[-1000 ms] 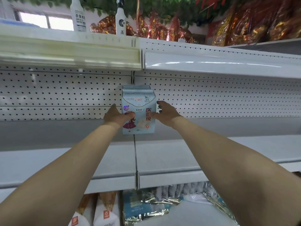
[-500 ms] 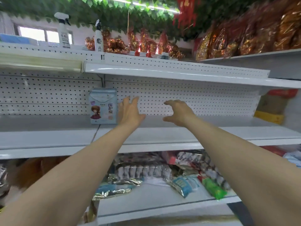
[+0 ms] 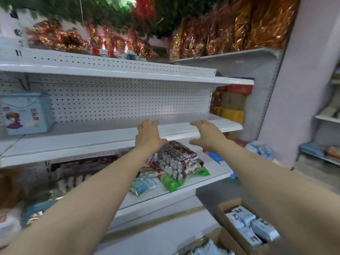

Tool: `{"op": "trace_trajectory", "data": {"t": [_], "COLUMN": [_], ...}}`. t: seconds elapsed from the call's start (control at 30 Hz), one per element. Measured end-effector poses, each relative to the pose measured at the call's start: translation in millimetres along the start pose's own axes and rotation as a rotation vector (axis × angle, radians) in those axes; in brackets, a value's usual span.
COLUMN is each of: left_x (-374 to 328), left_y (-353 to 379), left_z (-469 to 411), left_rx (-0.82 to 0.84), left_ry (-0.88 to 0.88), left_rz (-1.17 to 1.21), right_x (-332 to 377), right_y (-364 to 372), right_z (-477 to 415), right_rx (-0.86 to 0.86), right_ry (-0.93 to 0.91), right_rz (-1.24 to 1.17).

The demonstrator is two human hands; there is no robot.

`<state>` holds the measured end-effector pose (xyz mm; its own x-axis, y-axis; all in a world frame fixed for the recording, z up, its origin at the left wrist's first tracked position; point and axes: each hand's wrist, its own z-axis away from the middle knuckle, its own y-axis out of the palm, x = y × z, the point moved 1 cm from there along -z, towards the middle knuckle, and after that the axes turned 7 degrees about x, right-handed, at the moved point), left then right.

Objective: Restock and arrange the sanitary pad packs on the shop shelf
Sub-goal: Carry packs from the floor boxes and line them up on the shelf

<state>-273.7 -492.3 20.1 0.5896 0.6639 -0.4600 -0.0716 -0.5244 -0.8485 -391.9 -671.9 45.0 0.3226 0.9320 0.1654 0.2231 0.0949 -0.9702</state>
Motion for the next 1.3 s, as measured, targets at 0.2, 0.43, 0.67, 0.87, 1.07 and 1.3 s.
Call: {"op": "trace_trajectory", "data": {"t": [0.2, 0.43, 0.67, 0.87, 1.07, 1.3], "left_x": [-87.0, -168.2, -239.0, -298.5, -342.5, -371.7], "left_y": [67.4, 151.1, 252.5, 347.3, 431.6, 545.7], "left_z": [-13.2, -46.2, -124.7, -228.8, -304.1, -344.1], "left_rx": [0.085, 0.201, 0.279, 0.348, 0.425, 0.494], "left_ry": [0.132, 0.196, 0.227, 0.209, 0.183, 0.092], "left_rz": [0.04, 0.085, 0.142, 0.173, 0.087, 0.092], "right_x": [-100.3, -199.8, -318.5, -438.9, -541.7, -655.1], "right_y": [-5.7, 4.9, 26.0, 34.0, 57.0, 125.8], "right_z": [36.4, 47.7, 6.9, -70.5, -125.0, -163.7], "right_rx": [-0.054, -0.043, -0.021, 0.063, 0.136, 0.246], "right_ry": [0.185, 0.352, 0.48, 0.536, 0.576, 0.578], "right_rz": [-0.055, -0.066, -0.069, -0.041, -0.065, -0.162]}}
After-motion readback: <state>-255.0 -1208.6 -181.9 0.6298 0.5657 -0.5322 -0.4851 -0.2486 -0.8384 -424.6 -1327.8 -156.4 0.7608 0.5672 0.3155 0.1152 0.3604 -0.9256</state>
